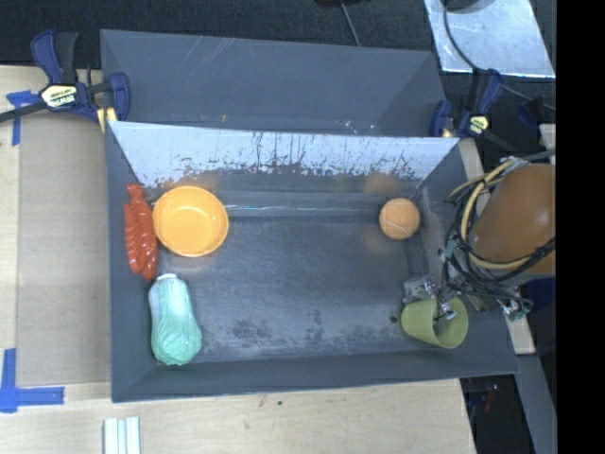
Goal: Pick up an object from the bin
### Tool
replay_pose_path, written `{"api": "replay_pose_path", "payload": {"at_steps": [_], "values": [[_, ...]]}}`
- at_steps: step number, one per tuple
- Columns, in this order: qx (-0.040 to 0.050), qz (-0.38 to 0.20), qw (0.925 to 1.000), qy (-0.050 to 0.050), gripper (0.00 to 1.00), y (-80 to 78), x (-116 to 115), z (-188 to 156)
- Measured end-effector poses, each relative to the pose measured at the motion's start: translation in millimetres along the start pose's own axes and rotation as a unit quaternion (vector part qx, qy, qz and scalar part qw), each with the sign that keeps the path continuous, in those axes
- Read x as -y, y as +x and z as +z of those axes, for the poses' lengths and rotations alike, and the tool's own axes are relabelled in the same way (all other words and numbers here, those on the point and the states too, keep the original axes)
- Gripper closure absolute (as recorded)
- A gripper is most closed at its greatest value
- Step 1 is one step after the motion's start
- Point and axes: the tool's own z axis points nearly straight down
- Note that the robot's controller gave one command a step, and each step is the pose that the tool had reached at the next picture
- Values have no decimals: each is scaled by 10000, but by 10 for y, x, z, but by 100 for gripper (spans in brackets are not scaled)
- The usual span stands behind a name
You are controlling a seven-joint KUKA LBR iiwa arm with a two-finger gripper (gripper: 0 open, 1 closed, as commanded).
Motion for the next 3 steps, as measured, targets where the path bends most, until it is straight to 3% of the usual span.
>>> {"api": "replay_pose_path", "payload": {"at_steps": [3], "values": [[3,12,10000,3,100,-10,1,-598]]}}
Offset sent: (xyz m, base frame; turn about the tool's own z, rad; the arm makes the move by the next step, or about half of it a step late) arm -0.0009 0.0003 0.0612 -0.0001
